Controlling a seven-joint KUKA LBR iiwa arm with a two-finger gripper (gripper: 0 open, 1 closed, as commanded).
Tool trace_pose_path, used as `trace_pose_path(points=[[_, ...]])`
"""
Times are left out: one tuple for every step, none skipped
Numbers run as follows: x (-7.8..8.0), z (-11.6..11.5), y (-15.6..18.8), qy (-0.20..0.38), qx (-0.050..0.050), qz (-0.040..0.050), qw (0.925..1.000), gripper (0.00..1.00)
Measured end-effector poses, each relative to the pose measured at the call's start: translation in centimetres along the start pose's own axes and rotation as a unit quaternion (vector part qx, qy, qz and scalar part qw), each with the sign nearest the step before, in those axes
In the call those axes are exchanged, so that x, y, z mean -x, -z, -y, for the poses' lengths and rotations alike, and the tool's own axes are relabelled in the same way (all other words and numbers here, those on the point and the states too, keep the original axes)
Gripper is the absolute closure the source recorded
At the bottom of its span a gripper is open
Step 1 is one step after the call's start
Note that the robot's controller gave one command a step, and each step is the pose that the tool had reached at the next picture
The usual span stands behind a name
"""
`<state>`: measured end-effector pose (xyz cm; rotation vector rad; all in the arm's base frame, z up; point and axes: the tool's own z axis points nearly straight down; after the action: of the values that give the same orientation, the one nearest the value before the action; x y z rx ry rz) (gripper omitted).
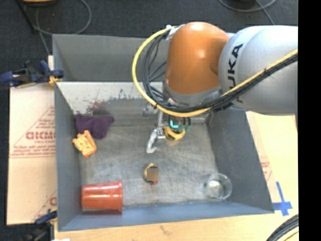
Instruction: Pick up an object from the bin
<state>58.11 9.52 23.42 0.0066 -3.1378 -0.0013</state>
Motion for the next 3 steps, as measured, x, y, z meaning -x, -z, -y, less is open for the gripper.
trace_pose_path(points=[[0.1, 0.0, 0.4, -0.001, 0.0, 0.004, 1.0, 0.0], [1.0, 0.4, -3.5, -0.004, 0.001, 0.0085, 1.0, 0.0], [1.8, 2.4, -6.8, -0.048, 0.0, 0.0003, 0.9988, 0.0]])
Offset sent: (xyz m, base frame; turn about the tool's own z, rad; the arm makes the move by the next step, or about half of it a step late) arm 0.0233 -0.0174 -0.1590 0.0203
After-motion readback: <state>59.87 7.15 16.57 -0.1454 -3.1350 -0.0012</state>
